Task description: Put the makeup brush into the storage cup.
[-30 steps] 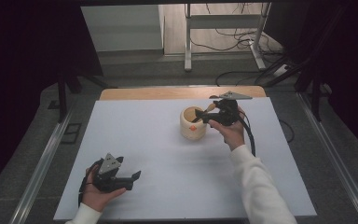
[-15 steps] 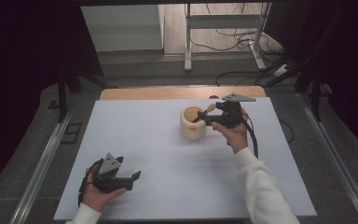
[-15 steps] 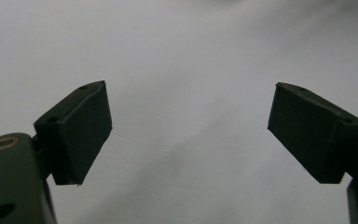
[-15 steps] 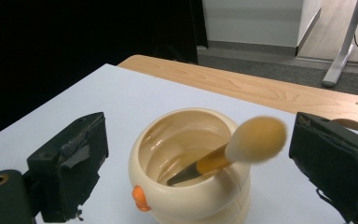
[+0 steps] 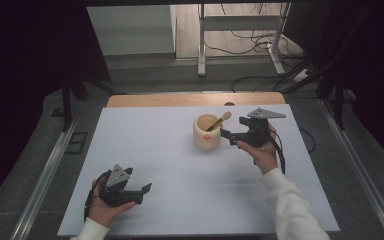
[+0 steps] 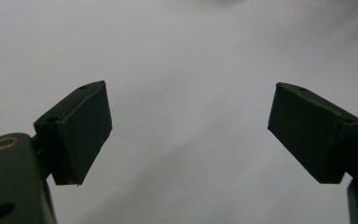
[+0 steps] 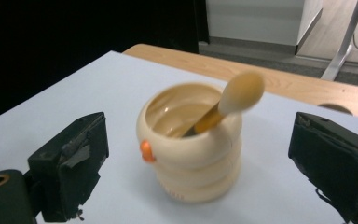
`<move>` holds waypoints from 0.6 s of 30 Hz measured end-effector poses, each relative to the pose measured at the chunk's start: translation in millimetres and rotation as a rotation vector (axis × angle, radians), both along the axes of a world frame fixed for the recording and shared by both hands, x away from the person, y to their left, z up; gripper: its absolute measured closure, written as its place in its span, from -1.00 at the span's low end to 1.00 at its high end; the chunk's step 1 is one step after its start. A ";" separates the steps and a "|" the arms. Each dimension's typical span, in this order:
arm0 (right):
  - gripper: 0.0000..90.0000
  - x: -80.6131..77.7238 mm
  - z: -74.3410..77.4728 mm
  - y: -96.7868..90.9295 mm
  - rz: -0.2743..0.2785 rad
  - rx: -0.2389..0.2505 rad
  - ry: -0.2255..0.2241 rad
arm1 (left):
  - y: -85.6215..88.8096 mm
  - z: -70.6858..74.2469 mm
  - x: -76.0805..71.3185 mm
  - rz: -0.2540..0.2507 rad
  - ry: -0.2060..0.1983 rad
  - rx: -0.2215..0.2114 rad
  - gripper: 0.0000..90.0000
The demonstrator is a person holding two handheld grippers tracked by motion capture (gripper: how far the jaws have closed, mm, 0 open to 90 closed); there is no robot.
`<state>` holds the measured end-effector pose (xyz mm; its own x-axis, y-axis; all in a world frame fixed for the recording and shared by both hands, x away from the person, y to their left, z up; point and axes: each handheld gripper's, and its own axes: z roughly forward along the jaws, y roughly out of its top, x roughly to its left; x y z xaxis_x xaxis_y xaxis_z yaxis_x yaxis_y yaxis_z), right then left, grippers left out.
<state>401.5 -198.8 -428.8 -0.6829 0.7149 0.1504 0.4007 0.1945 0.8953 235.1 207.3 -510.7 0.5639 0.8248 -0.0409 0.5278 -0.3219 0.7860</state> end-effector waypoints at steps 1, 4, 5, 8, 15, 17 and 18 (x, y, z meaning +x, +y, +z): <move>-0.88 -2.3 -1.1 -2.2 0.004 -0.003 0.006 | 0.1 0.1 0.0 0.000 -0.001 -0.001 -0.69; -0.88 -7.6 -3.9 -6.4 0.005 -0.004 0.004 | 0.3 0.3 -0.1 0.002 0.000 -0.001 -0.69; -0.88 -11.3 -6.0 -9.3 0.009 -0.004 0.007 | 0.3 0.4 -0.2 0.003 -0.001 -0.001 -0.69; -0.87 -22.3 -12.2 -16.6 0.015 -0.008 0.007 | 0.4 1.0 -0.9 0.003 -0.002 -0.002 -0.69; -0.84 -50.5 -28.4 -35.7 0.041 -0.036 0.003 | 1.2 0.3 0.3 0.003 0.002 -0.003 -0.70; -0.84 -57.7 -33.7 -40.2 0.046 -0.043 0.014 | 2.6 0.5 0.4 0.003 0.002 -0.001 -0.70; -0.84 -57.7 -33.7 -40.2 0.046 -0.043 0.014 | 2.6 0.5 0.4 0.003 0.002 -0.001 -0.70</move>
<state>343.7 -239.1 -462.4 -0.7135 0.6884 0.1305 0.4032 0.2510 0.8800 235.5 209.9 -510.2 0.5611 0.8266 -0.0424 0.5303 -0.3197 0.7852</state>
